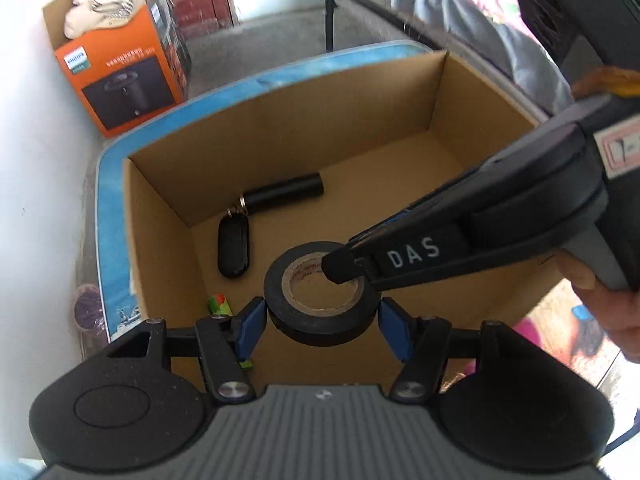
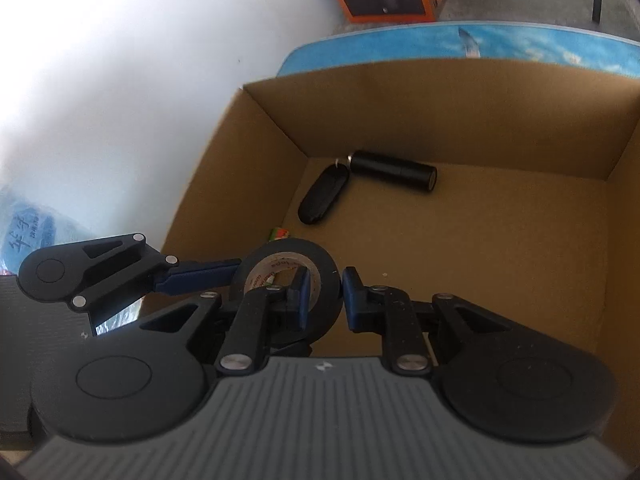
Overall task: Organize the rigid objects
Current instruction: 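Carry the tape roll into the box and open the right gripper, then withdraw the right gripper from the box back over the table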
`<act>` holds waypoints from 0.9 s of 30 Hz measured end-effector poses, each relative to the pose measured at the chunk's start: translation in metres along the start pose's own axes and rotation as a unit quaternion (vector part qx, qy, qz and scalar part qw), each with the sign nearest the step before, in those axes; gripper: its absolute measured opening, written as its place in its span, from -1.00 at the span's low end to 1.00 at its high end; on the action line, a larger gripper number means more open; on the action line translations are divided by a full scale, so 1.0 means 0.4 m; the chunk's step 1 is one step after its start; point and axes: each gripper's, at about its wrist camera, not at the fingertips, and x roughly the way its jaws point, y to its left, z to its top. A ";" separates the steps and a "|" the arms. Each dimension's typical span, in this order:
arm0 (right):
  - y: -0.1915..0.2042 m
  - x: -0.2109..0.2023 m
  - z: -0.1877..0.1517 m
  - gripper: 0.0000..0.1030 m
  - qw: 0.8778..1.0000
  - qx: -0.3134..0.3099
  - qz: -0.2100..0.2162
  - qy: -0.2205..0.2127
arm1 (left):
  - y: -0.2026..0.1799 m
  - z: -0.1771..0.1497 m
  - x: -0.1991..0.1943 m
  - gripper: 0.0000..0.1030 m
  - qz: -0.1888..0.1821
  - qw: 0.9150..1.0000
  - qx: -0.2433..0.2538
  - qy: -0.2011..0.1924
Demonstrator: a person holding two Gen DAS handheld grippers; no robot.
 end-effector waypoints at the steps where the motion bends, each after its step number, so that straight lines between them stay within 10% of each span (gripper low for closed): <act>1: -0.007 0.014 -0.012 -0.68 1.000 0.006 0.003 0.010 | 0.000 0.009 0.015 0.22 -0.002 1.000 -0.001 0.013; 18: -0.025 0.142 0.003 -0.60 0.992 0.021 0.029 0.122 | 0.003 0.033 0.071 0.38 -0.010 0.997 0.011 0.081; 27: -0.062 -0.007 -0.044 -0.47 0.993 0.062 0.098 0.012 | -0.009 0.016 -0.008 0.38 -0.013 1.000 0.002 0.017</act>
